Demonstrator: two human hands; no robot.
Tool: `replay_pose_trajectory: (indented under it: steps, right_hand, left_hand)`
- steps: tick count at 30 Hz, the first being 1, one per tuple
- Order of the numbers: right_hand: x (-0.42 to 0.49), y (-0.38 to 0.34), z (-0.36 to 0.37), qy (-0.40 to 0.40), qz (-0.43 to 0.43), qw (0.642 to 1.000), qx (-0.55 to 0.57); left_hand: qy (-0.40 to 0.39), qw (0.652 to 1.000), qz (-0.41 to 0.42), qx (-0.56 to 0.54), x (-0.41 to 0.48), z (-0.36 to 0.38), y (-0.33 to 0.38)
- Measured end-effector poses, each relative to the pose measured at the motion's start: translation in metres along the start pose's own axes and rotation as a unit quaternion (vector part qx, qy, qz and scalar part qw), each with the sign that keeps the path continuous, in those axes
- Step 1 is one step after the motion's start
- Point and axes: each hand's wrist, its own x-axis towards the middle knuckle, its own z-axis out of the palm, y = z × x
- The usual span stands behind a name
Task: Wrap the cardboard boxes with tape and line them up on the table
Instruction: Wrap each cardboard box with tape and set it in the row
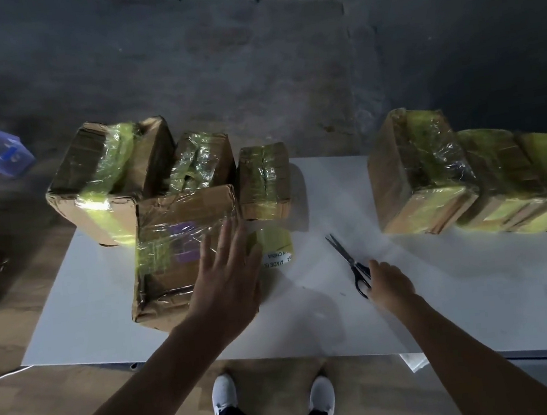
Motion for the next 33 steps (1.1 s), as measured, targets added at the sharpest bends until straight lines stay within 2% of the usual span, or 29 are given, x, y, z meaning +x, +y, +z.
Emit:
replay_pose_trajectory:
  steps: [2,3,5,10,13,14,18,21,25,33]
  right_hand:
    - [0.004,-0.004,-0.010,-0.040,-0.013,0.998,0.057]
    - [0.005,-0.006,-0.016,-0.054,-0.028,0.995,0.082]
    - [0.005,-0.013,-0.033,-0.070,-0.071,0.989,0.113]
    - [-0.001,-0.039,-0.092,-0.078,-0.191,0.972,0.113]
    - [-0.004,-0.049,-0.138,-0.066,-0.247,0.966,0.048]
    - [-0.004,-0.052,-0.152,-0.056,-0.261,0.964,0.013]
    - [-0.008,-0.073,-0.195,-0.036,-0.285,0.956,-0.055]
    - [-0.012,-0.088,-0.216,-0.025,-0.290,0.953,-0.077]
    - [-0.016,-0.102,-0.236,-0.038,-0.289,0.950,-0.107]
    - [-0.022,-0.138,-0.260,-0.030,-0.321,0.919,-0.226]
  left_hand:
    - [0.056,0.994,0.076,-0.054,-0.005,0.005,0.009]
    - [0.054,0.989,0.100,-0.092,-0.007,0.006,0.015]
    - [0.004,0.977,0.101,-0.186,-0.008,0.007,0.031]
    - [-0.111,0.932,-0.033,-0.344,0.012,0.038,0.063]
    - [-0.165,0.894,-0.115,-0.401,0.026,0.050,0.065]
    - [-0.161,0.886,-0.135,-0.414,0.028,0.053,0.066]
    - [-0.115,0.891,-0.178,-0.401,0.031,0.058,0.065]
    - [-0.158,0.871,-0.185,-0.426,0.033,0.062,0.059]
    - [-0.186,0.831,-0.159,-0.499,0.036,0.061,0.052]
    - [-0.246,0.817,-0.095,-0.513,0.033,0.065,0.033]
